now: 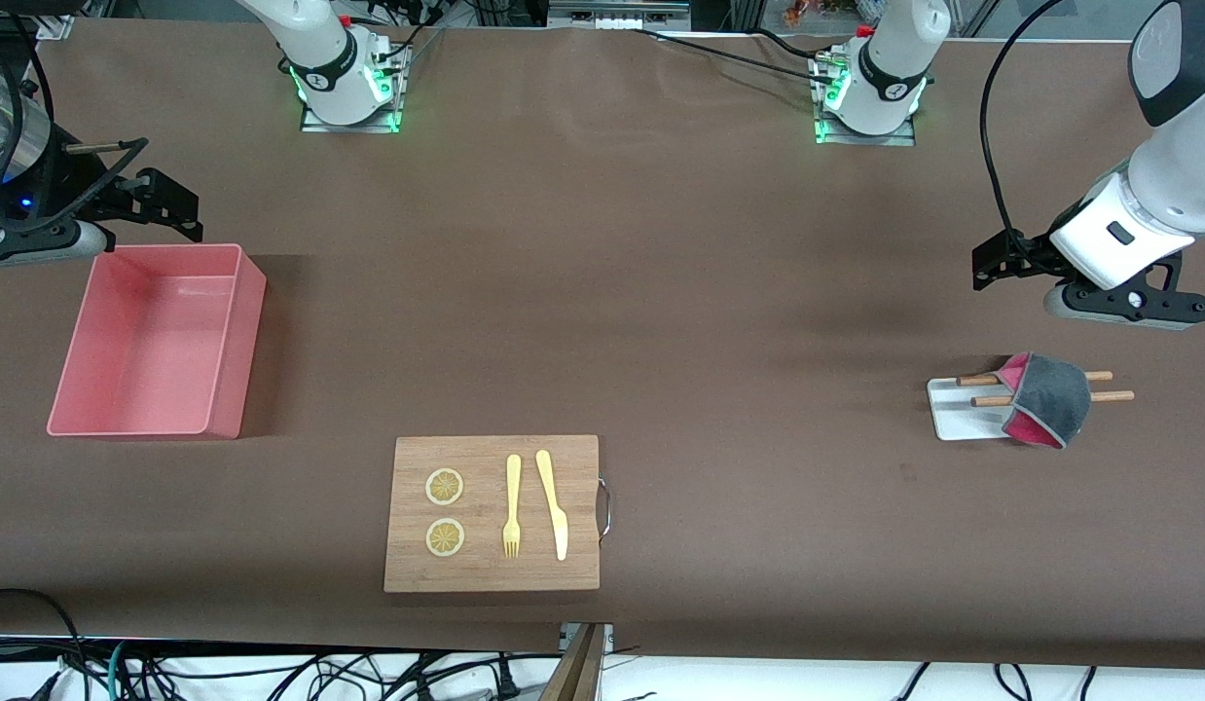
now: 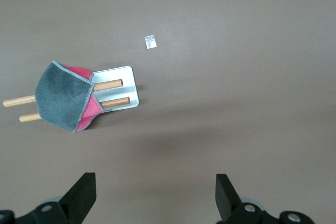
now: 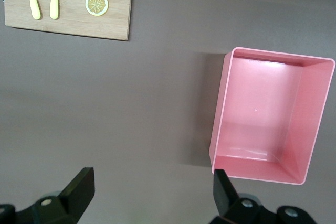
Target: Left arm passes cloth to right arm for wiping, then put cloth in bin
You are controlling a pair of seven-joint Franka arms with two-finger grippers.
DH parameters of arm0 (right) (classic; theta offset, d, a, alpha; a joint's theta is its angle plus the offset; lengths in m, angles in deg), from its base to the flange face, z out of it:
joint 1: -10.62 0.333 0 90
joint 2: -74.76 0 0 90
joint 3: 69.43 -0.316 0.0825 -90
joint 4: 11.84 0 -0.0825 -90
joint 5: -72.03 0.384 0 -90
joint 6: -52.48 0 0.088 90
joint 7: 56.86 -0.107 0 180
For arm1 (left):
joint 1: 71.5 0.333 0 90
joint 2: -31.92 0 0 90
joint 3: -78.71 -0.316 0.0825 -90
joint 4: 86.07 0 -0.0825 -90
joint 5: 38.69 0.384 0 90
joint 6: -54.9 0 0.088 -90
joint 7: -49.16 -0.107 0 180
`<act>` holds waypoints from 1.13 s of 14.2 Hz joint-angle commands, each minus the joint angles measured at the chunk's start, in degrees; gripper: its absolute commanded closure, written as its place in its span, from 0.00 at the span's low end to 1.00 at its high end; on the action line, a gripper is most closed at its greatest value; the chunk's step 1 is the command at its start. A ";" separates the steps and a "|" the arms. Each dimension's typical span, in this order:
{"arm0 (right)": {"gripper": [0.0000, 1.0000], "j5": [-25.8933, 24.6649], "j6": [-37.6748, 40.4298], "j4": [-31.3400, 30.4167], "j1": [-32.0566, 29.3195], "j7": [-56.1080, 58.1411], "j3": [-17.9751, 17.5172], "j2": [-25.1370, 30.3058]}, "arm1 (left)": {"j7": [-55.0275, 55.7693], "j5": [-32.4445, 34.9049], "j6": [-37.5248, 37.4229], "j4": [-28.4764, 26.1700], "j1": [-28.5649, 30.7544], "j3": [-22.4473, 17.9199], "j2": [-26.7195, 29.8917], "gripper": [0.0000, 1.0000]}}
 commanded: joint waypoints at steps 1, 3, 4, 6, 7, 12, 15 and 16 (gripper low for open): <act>0.00 -0.49 -0.53 1.19 -0.68 0.77 -0.54 -0.51 | -8.23 1.71 -0.35 0.26 -0.87 -0.52 -1.00 0.00; 0.00 -0.49 -0.62 1.28 -0.67 0.77 -0.54 -0.59 | -15.70 1.63 -0.35 0.26 -0.25 -0.87 -2.23 0.00; 0.00 -0.49 -0.71 1.28 -0.67 0.77 -0.54 -0.51 | -18.52 1.63 -0.35 0.26 0.19 -0.96 -2.93 0.00; 0.00 -0.49 -0.71 1.28 -0.67 0.77 -0.63 -0.51 | -21.61 1.63 -0.35 0.17 1.24 -0.96 -4.69 0.00; 0.00 -0.49 -0.79 1.28 -0.67 0.77 -0.63 -0.59 | -23.62 1.63 -0.09 0.17 1.59 -0.96 -5.74 0.00; 0.00 -0.49 -0.88 1.19 -0.76 0.77 -0.54 -0.60 | -39.70 1.63 9.91 0.26 7.03 -0.96 -14.35 0.00; 0.00 -0.49 -0.88 1.28 -0.76 0.77 -0.54 -0.60 | -47.52 2.15 15.54 0.08 8.10 -1.05 -19.10 0.15; 0.00 -0.49 -0.80 1.28 -0.76 0.77 -0.54 -0.60 | -50.25 3.03 17.13 -0.01 8.45 -0.96 -20.59 0.17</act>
